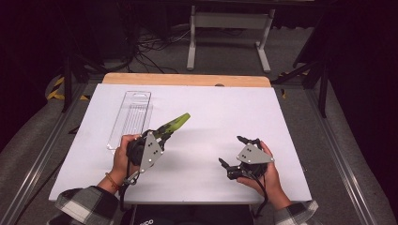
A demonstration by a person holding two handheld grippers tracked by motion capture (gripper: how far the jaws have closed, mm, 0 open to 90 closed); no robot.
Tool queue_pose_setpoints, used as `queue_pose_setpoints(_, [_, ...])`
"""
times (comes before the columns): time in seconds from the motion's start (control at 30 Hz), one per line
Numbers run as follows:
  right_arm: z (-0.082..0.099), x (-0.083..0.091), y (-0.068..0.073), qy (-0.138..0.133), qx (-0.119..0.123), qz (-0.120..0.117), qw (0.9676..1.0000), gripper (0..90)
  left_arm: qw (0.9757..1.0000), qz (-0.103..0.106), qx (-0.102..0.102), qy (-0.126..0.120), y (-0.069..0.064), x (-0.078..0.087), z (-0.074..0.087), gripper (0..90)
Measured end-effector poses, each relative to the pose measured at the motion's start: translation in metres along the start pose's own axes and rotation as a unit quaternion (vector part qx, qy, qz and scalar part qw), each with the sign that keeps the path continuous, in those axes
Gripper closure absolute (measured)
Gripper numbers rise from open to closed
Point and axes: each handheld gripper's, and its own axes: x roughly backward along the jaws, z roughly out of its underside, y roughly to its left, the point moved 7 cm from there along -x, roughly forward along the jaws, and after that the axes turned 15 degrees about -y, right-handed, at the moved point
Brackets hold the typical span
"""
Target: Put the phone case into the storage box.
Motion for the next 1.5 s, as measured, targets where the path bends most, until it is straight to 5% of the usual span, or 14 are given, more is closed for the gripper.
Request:
queue_pose_setpoints(0.77, [0.002,0.001,-0.005,-0.009,-0.004,0.009,0.9999,7.1,0.9945,-0.03,0.097,-0.023,0.042,0.019,0.005,78.7])
queue_pose_setpoints(1.5, [0.005,0.0,-0.007,-0.011,-0.011,0.01,0.9998,7.3,0.9803,-0.055,0.184,-0.045,0.087,0.04,0.021,78.7])
